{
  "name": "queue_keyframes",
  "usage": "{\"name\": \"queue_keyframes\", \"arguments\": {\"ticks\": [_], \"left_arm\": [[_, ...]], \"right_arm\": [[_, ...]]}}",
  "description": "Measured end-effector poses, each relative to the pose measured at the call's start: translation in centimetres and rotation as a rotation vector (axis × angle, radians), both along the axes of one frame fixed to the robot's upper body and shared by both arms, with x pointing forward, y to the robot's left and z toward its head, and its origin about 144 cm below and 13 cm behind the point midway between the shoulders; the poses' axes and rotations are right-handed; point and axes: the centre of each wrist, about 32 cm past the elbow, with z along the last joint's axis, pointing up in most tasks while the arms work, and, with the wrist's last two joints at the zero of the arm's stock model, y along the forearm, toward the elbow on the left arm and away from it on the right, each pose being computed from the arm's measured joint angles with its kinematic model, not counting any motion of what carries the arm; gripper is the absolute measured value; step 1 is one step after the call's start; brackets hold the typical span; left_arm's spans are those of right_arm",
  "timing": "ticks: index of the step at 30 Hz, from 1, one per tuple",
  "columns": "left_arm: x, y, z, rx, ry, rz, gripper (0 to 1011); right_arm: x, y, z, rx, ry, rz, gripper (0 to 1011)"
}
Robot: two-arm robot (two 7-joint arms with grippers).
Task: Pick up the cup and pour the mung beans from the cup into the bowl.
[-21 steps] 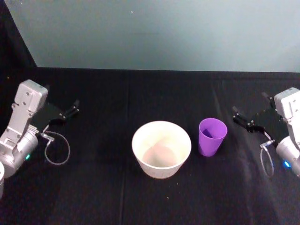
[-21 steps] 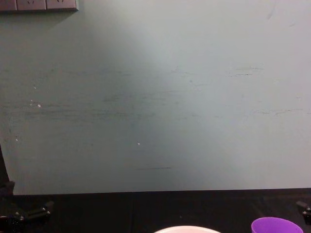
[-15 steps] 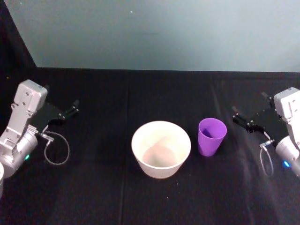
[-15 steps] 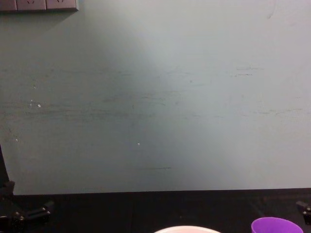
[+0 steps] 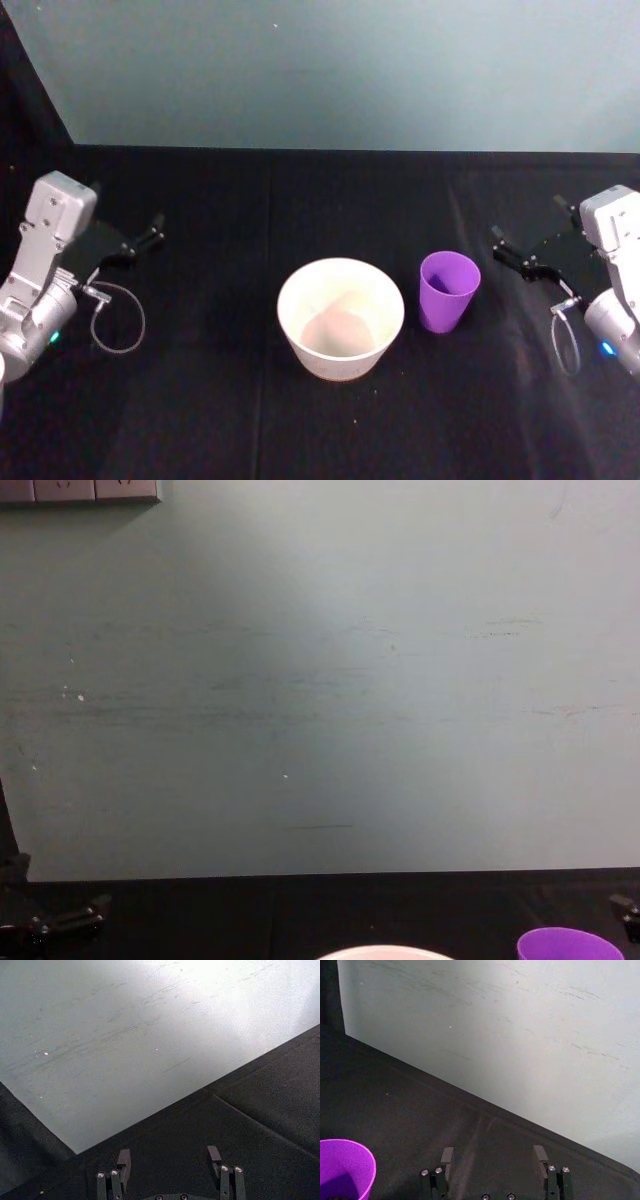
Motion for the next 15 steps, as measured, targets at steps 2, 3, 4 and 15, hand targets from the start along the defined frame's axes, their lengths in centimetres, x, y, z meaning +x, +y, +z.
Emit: {"name": "queue_keyframes", "arguments": {"ticks": [2, 3, 4, 15], "left_arm": [[0.00, 0.00, 0.00, 0.000, 0.000, 0.000, 1000], [0.00, 0.00, 0.00, 0.000, 0.000, 0.000, 1000], [0.00, 0.00, 0.00, 0.000, 0.000, 0.000, 1000], [0.00, 0.00, 0.00, 0.000, 0.000, 0.000, 1000]], "right_arm": [[0.00, 0.00, 0.00, 0.000, 0.000, 0.000, 1003], [0.00, 0.00, 0.00, 0.000, 0.000, 0.000, 1003], [0.00, 0.00, 0.00, 0.000, 0.000, 0.000, 1003], [0.00, 0.00, 0.00, 0.000, 0.000, 0.000, 1003]]}}
